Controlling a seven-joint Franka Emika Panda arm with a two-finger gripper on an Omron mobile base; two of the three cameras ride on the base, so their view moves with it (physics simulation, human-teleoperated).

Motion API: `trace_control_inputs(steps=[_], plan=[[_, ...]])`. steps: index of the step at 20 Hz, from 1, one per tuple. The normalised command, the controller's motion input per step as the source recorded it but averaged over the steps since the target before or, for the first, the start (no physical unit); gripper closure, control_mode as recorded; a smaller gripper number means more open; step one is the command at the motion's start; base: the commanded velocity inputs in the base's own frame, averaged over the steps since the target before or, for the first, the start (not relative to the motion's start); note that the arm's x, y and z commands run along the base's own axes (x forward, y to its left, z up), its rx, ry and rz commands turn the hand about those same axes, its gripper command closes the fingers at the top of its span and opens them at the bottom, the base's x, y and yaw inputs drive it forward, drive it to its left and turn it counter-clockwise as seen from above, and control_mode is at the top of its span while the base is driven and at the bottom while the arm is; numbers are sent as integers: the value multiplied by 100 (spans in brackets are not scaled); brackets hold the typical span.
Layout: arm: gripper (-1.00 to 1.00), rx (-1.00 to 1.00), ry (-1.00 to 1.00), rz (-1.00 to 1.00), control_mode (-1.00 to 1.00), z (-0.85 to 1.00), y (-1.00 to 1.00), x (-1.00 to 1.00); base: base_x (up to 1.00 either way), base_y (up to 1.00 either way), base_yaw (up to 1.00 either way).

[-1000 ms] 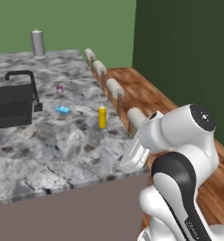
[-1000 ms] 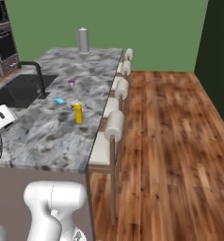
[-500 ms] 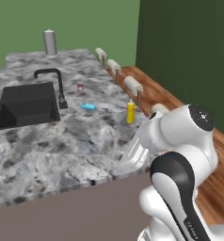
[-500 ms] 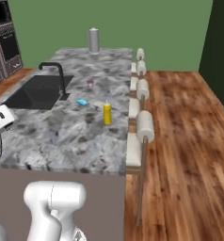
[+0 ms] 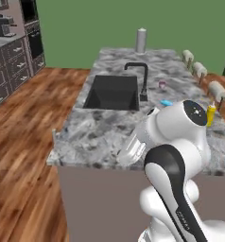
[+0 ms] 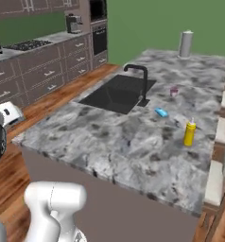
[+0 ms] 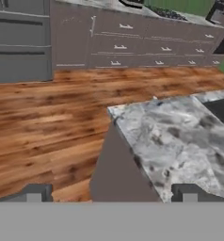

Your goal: Move the mustard and oil and vinegar bottle from the cabinet to the dining counter.

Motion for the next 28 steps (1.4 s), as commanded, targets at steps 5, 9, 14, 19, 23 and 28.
trace_control_inputs(steps=[5,9,14,19,23,28], plan=[[-100,0,0,0,100,0,0,0,-15,48,78],[-100,0,0,0,100,0,0,0,-1,57,61],[-100,0,0,0,100,0,0,0,21,68,34],[-100,0,0,0,100,0,0,0,55,75,3],[-100,0,0,0,100,0,0,0,56,81,0],[-100,0,0,0,100,0,0,0,55,81,0]])
